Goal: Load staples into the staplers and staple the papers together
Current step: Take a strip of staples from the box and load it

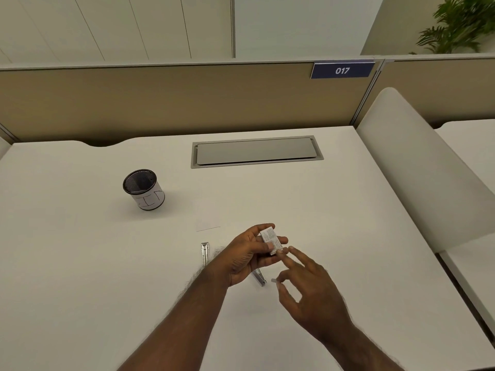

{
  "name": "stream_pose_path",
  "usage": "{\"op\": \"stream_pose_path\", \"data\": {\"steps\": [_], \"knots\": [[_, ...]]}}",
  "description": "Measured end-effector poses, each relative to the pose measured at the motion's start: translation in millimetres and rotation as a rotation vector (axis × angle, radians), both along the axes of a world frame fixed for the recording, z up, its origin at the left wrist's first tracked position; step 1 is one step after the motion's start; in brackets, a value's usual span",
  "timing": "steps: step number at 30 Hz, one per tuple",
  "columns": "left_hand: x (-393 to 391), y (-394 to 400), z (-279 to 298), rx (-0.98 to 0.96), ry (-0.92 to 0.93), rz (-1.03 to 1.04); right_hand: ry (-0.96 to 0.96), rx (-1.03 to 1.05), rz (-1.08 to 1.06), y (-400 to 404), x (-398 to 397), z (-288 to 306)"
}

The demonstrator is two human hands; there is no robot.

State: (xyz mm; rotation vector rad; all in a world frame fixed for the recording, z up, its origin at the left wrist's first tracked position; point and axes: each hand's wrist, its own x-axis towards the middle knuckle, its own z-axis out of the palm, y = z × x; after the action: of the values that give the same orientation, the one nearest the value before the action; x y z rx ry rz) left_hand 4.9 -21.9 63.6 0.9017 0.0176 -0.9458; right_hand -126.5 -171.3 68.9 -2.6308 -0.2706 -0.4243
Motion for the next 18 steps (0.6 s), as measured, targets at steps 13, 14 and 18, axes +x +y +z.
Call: {"op": "stream_pose_path", "data": {"steps": [13,14,18], "knots": [[11,-49,-60,0.917,-0.466,0.080,0.295,0.543,-0.444,-22,23,-30],[11,-52,-63,0.961,-0.503,0.066,0.302,0.550,-0.452,-23,22,-33],[10,-61,-74,1.047,-0.556,0.021,0.331,0.544,-0.465,-24,20,-38]]}}
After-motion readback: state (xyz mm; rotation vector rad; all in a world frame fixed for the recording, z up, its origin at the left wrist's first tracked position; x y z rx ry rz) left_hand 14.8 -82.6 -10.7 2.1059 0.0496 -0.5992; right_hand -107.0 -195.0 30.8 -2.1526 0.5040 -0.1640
